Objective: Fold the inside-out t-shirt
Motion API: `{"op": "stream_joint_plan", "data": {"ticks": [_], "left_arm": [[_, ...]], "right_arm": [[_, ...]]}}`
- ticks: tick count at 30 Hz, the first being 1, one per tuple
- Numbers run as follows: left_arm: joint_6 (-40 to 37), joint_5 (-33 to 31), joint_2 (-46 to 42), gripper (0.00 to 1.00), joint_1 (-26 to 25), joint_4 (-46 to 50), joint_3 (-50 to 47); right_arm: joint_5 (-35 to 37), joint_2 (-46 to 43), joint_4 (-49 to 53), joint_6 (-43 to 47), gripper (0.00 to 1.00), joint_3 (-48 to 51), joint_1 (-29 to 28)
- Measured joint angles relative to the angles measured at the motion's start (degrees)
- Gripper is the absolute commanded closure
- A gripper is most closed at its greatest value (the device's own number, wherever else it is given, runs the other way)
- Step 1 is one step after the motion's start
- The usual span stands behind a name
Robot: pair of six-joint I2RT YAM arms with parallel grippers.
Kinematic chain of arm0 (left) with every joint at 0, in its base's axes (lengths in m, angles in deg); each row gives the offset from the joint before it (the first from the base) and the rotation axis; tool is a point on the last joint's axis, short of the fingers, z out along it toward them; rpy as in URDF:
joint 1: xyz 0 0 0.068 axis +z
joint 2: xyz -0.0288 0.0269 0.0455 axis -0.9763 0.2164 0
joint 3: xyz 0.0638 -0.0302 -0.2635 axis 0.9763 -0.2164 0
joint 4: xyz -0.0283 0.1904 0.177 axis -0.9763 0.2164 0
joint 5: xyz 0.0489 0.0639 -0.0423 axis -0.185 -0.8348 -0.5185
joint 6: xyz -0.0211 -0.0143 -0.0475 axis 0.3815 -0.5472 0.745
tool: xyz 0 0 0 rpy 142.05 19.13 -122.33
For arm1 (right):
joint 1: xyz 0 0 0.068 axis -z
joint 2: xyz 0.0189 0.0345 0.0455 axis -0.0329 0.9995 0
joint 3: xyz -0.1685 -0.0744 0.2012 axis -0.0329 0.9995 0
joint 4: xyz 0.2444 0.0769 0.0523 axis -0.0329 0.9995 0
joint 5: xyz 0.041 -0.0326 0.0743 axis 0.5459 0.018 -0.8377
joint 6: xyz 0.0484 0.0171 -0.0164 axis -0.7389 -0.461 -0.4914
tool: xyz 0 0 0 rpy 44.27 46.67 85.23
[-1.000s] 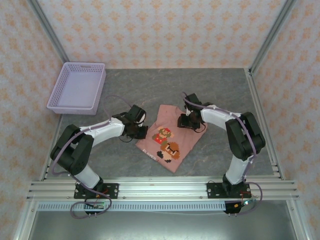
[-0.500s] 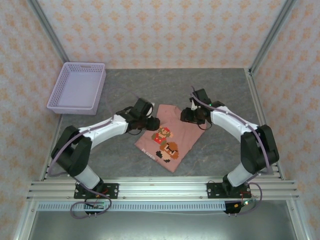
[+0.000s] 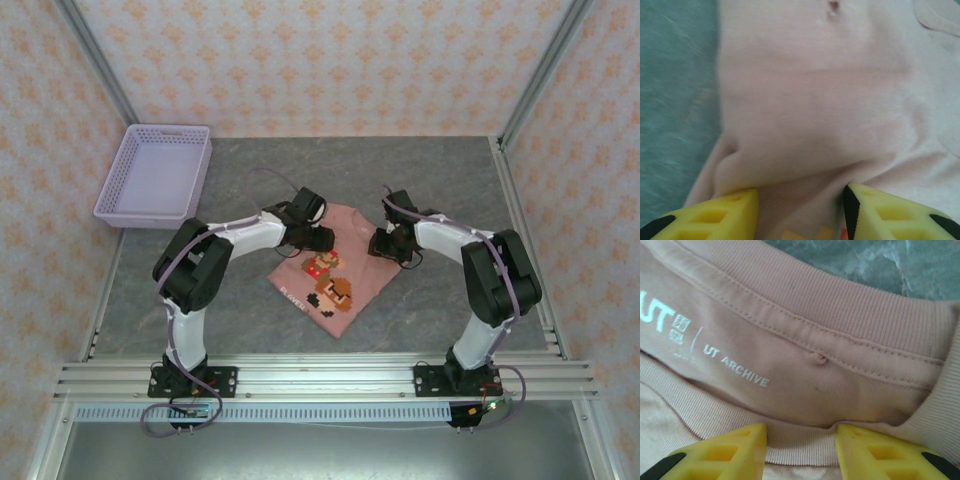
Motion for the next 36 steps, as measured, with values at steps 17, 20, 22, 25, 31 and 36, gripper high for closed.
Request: {"op": "stream_joint_plan", "data": {"ticks": [17,20,22,25,31,36], "left_arm": [[-0.87,-1.92,-17.81,0.39,0.57,4.35,-13.22],[-0.83,0.15,-17.25,0.4,0.63,5.9,-15.87],[-0.83,1.62,-17.14,0.41,0.46,7.02,-17.66],[-0.63,3.78,-17.14,0.42,-1.05,7.52,-19.32],[1.36,10.47,-17.49,0.4,-8.46,5.51,-20.24],[1.2,11.23,-20.46,0.36,-8.96,5.97,-19.82]], "right_arm": [[2.05,-9.99,3.15,3.28,0.48,-0.28,0.39],[3.21,-12.28,4.52,2.86,0.45,1.4,1.14],[3.54,-11.8,5.01,2.71,0.44,1.99,2.29],[3.61,-9.86,4.98,2.49,0.44,2.32,4.44],[3.3,-4.15,5.01,2.8,0.44,0.48,8.35],[3.56,-2.62,5.05,4.13,0.41,-3.45,9.38]]}}
